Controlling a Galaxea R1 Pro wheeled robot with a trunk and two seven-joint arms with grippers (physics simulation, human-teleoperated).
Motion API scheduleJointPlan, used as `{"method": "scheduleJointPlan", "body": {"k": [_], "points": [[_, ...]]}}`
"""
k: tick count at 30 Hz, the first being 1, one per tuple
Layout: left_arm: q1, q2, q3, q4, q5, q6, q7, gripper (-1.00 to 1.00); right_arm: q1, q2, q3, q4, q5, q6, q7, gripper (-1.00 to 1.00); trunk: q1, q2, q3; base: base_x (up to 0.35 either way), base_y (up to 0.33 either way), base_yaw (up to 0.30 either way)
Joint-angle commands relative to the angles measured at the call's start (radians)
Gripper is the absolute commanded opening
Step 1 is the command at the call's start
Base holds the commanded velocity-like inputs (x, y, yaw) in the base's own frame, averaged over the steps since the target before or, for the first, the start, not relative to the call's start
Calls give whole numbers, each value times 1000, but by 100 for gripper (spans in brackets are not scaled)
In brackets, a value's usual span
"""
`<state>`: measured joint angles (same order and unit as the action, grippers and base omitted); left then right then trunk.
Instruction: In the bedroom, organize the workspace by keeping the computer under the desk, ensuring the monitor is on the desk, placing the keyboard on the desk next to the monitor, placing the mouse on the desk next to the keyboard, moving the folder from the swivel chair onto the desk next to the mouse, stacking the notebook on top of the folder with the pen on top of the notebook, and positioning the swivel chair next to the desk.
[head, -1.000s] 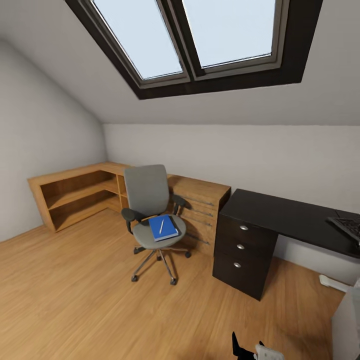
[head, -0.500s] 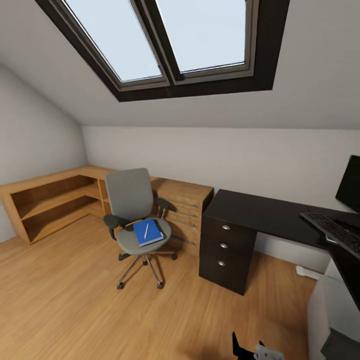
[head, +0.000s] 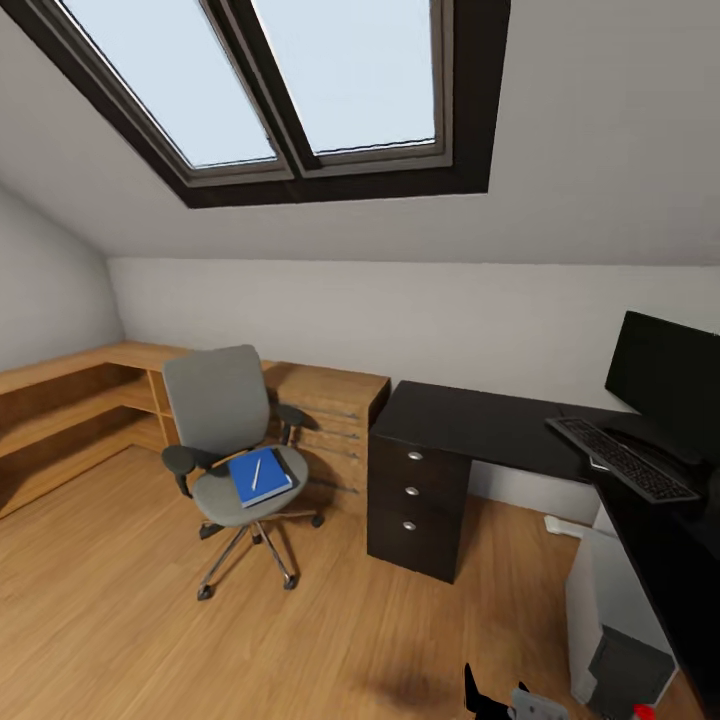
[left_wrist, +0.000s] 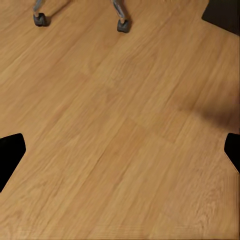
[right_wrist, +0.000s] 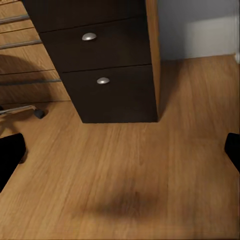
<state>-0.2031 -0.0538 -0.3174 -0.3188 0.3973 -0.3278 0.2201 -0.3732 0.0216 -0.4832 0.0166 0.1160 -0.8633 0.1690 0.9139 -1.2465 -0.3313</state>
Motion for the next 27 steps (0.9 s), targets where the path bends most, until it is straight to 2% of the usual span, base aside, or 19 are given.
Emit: {"method": "scheduleJointPlan", "body": {"k": [1, 6, 10, 27], "points": [[-1, 0, -9, -1, 5, -4, 9, 100, -1, 0, -9, 2, 10, -3, 0, 100, -4, 7, 2, 0, 0, -257], [-1, 0, -9, -2, 5, -6, 12, 100, -1, 0, -9, 2, 10, -3, 0, 100, -23, 42, 20, -46, 0, -257], [-1, 0, -8, -2, 5, -7, 12, 100, -1, 0, -9, 2, 10, -3, 0, 100, -38, 70, 32, -307, 0, -216], [-1, 0, -3, -2, 5, -7, 13, 100, -1, 1, -9, 2, 10, -3, 0, 100, -104, 189, 62, -341, 0, -12]]}}
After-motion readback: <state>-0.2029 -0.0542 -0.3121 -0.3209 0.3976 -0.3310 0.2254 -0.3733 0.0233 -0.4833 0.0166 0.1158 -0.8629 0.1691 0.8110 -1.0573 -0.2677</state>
